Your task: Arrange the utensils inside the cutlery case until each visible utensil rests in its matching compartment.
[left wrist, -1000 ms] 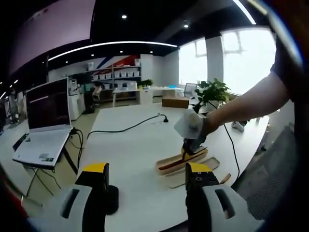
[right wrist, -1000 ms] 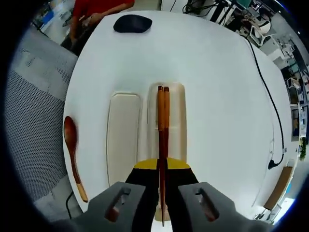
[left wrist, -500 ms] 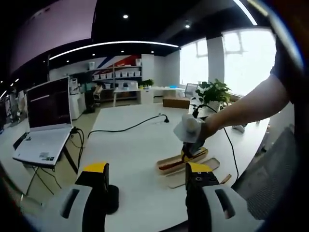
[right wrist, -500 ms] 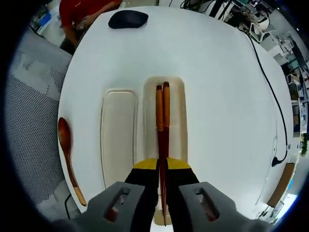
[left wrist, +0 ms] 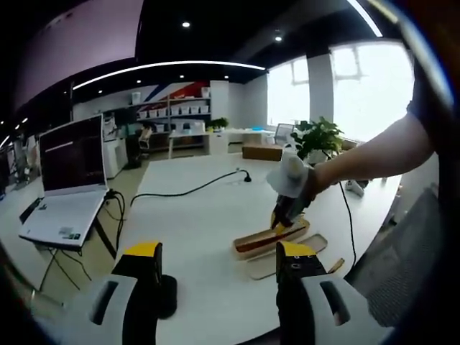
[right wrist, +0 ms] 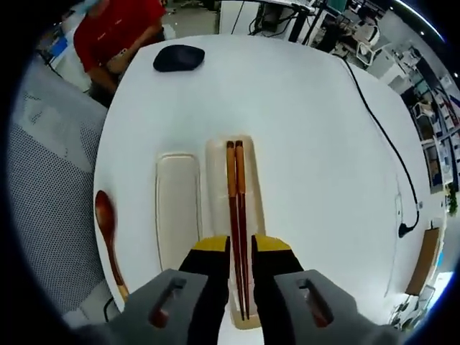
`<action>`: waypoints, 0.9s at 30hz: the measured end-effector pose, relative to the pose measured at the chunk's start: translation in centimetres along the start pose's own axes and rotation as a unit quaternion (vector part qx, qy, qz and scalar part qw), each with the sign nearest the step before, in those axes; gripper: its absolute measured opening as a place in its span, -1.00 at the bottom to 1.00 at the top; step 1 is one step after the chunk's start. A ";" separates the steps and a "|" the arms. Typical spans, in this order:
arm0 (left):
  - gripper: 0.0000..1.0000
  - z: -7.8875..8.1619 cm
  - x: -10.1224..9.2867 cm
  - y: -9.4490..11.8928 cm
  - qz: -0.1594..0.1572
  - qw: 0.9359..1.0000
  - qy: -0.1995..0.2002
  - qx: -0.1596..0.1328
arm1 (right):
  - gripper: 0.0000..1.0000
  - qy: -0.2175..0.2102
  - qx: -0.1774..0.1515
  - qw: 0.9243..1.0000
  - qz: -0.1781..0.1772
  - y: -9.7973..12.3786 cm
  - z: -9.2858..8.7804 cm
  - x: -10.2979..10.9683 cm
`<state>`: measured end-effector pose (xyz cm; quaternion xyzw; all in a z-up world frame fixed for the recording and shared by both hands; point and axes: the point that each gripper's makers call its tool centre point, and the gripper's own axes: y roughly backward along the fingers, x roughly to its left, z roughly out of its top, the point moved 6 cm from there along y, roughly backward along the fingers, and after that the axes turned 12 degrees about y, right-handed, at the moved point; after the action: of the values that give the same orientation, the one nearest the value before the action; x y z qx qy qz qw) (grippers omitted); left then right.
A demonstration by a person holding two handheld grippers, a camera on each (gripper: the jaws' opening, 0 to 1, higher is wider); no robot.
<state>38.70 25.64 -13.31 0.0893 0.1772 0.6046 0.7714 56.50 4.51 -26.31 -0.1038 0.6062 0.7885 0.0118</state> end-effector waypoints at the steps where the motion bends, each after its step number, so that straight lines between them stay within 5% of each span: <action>1: 0.32 0.0 0.0 0.0 0.000 1.000 -0.001 0.000 | -0.78 -0.004 -0.001 1.000 -0.002 0.1 -0.2 0.0; 20: 0.32 -0.1 -0.2 0.0 -0.003 1.000 -0.009 0.004 | -0.44 -0.036 -0.013 0.998 -0.040 2.8 -3.0 0.8; 27: 0.29 -0.1 -0.1 0.1 -0.003 1.000 -0.010 0.003 | -0.46 -0.050 -0.024 0.997 -0.051 4.1 -3.4 1.3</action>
<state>38.53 25.55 -13.36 0.0972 0.1716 0.6008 0.7747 55.13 0.06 -23.46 -0.0952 0.5798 0.8052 0.0795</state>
